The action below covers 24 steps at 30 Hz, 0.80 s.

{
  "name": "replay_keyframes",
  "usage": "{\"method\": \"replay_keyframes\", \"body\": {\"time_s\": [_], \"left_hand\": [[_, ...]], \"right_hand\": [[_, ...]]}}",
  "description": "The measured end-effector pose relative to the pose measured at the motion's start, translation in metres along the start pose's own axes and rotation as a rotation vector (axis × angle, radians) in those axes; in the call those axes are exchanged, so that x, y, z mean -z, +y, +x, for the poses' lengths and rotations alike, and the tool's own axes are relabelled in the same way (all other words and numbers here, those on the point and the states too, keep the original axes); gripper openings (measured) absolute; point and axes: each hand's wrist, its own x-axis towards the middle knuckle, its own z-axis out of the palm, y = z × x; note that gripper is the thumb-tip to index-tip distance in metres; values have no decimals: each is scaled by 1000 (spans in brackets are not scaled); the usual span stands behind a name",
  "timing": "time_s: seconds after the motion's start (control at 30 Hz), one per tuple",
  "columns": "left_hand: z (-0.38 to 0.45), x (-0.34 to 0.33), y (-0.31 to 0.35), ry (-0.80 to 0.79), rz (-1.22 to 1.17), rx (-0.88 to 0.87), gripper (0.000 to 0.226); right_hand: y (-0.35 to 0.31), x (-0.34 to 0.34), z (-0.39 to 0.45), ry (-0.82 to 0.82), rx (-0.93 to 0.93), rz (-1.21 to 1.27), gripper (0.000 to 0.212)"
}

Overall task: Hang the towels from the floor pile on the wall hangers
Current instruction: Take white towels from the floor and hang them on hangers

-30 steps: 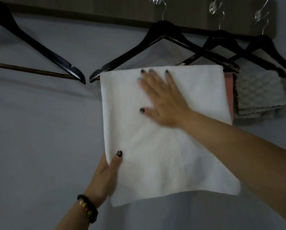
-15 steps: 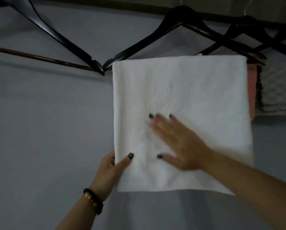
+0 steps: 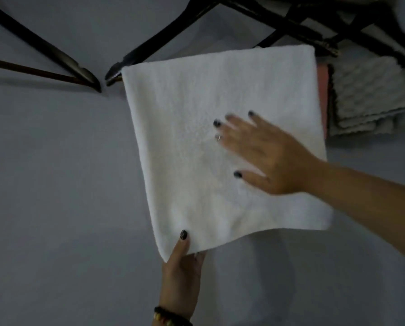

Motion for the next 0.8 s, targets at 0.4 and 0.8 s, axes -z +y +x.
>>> {"method": "replay_keyframes", "body": {"time_s": [0.4, 0.8], "left_hand": [[4, -46, -45, 62, 6, -9, 66], [-51, 0, 21, 109, 536, 102, 53]], "right_hand": [[-16, -42, -103, -317, -118, 61, 70], [-138, 17, -142, -406, -390, 562, 61]]}}
